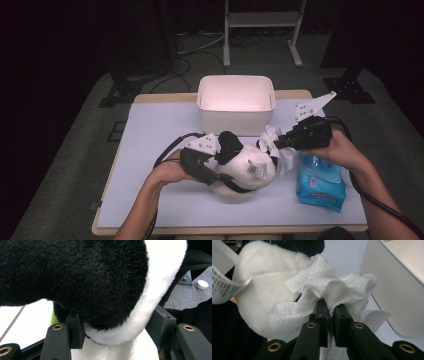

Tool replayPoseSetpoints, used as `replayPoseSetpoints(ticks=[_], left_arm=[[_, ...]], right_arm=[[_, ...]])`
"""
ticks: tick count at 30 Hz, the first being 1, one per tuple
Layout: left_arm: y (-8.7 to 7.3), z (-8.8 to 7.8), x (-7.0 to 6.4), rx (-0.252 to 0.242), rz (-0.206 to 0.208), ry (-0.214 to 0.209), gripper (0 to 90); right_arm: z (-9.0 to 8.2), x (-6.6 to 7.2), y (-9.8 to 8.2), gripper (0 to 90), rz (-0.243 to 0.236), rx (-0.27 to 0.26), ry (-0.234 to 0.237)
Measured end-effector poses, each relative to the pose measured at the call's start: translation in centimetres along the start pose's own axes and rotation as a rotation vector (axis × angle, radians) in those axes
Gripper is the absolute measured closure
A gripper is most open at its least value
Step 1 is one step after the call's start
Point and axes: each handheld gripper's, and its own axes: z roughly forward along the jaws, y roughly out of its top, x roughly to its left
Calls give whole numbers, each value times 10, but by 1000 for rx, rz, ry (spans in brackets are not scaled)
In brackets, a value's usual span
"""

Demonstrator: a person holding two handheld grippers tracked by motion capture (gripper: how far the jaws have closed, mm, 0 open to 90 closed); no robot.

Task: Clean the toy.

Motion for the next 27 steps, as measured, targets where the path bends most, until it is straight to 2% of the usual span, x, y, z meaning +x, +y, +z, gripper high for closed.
replayPoseSetpoints(ticks=[11,15,19,27], left_arm=[[0,0,-2,0,-2,-5,400],[3,-1,-1,6,-9,10,401],[7,-3,-1,11,-22,31,406],[17,-10,-2,62,-4,77,408]], right_arm=[[5,1,12,834,-16,-1,10],[4,3,13,834,-16,0,13],[4,6,15,833,-19,-12,50],[11,17,26,833,-55,-4,86]])
